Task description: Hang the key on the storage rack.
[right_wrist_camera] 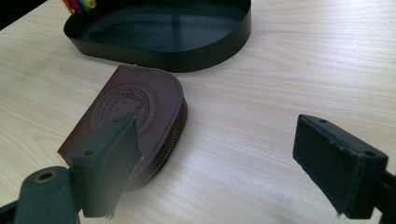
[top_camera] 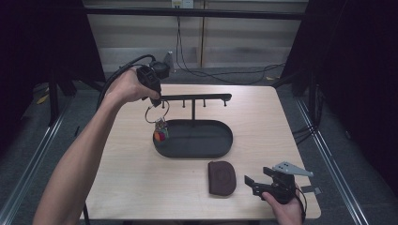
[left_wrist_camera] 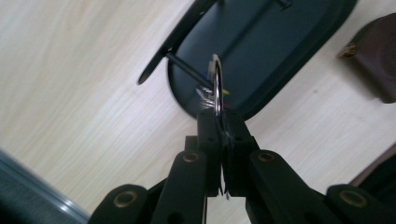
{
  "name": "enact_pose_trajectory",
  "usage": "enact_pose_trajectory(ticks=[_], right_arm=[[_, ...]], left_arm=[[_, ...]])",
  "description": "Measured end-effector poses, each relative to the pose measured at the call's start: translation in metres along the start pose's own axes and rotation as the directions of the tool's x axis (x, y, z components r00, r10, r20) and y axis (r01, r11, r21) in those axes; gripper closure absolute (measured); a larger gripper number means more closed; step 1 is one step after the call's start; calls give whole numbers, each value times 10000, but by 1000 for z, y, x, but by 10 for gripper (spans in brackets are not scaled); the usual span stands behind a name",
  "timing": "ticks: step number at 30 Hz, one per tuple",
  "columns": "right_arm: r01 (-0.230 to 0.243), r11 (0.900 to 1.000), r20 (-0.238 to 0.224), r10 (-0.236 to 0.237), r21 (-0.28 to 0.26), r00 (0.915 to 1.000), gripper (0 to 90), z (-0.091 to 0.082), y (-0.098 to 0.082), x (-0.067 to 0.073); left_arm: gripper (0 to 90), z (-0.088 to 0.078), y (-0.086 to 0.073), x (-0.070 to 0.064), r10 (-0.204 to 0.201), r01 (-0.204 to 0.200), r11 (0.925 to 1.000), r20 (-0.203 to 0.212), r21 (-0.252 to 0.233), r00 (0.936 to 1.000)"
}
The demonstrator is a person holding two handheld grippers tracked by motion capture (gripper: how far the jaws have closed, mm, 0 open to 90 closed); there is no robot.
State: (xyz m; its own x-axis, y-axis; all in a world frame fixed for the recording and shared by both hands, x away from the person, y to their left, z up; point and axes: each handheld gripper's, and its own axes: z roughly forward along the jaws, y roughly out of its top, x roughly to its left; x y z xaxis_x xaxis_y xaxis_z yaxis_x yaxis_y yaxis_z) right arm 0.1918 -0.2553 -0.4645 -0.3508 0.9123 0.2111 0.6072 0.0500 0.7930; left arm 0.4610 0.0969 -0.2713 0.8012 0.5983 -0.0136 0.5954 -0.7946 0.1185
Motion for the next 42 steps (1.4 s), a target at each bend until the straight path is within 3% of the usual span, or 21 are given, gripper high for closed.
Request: enact_pose_trajectory(ticks=[12, 31, 34, 42], right_arm=[[125, 9999, -24, -125, 49, 9999, 144, 1, 0, 1], [99, 9999, -41, -99, 113, 9999, 144, 1, 0, 1], [94, 9999, -17, -94, 108, 10000, 144, 1, 0, 1], [131, 9999, -29, -130, 113, 9999, 144, 2, 0, 1]], left_arm=[[879, 13, 1, 9, -238, 239, 9997, -116, 40, 9996], [847, 14, 4, 8, -394, 388, 9992, -512, -122, 9979], [834, 14, 1, 10, -569, 560, 9983, -568, -172, 9968], [757, 14, -8, 14, -734, 720, 9954, -197, -625, 9971]])
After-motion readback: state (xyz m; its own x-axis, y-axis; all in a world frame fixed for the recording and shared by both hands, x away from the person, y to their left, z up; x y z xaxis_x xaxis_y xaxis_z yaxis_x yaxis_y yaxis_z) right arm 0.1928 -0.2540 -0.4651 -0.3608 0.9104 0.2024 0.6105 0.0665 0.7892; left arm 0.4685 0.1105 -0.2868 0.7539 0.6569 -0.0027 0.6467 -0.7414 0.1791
